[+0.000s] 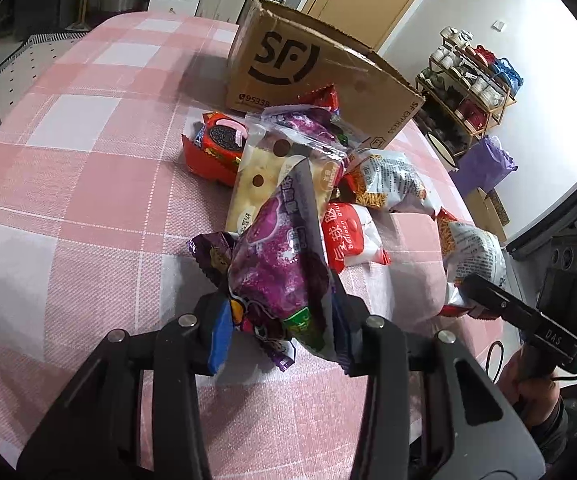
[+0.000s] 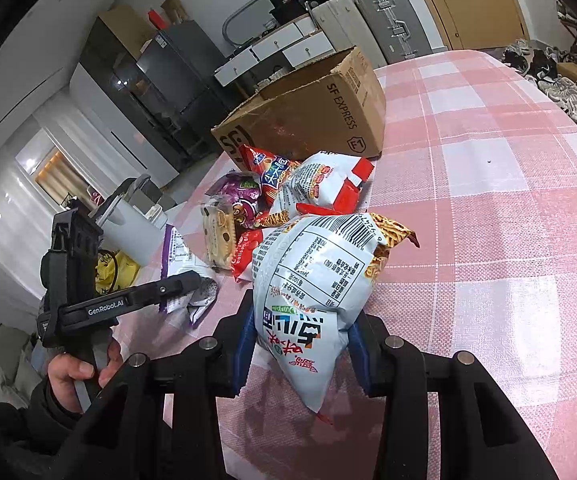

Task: Organize snacks
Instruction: 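Lift the white chip bag with the right gripper while the left gripper lifts the purple bag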

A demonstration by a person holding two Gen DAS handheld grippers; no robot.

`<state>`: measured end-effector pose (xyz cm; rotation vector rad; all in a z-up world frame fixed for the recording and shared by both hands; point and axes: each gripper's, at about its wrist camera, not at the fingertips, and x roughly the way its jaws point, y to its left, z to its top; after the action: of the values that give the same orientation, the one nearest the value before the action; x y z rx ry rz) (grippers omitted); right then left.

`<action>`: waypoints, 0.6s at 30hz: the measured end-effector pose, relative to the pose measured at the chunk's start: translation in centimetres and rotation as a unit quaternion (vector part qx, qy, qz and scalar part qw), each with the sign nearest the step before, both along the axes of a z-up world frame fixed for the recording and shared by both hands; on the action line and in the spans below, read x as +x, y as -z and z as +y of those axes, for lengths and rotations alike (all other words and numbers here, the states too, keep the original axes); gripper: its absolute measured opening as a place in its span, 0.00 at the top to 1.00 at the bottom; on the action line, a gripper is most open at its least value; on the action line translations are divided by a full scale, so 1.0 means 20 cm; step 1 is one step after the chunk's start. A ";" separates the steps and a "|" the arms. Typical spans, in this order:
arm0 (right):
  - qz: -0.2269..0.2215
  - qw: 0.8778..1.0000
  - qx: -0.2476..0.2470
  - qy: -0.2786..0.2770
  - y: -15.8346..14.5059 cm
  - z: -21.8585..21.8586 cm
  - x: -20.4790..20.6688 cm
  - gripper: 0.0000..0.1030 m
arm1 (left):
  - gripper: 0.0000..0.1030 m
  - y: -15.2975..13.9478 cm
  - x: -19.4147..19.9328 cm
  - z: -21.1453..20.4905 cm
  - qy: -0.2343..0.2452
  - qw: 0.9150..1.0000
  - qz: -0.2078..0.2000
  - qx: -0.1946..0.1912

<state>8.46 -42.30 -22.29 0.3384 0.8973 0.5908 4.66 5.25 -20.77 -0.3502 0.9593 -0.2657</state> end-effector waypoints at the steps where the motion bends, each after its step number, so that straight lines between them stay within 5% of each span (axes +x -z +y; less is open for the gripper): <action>1: -0.001 1.000 0.000 0.000 0.00 0.00 0.00 0.60 | 0.63 -0.01 -0.01 0.00 0.000 1.000 -0.004 0.001; 18: -0.051 0.999 0.005 0.003 -0.20 -0.01 -0.01 0.60 | 0.63 -0.26 -0.11 0.09 -0.006 0.998 -0.055 -0.004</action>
<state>8.31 -42.59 -18.31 0.3168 0.7954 0.6013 2.44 7.12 -15.66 -0.3452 0.8470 -0.2761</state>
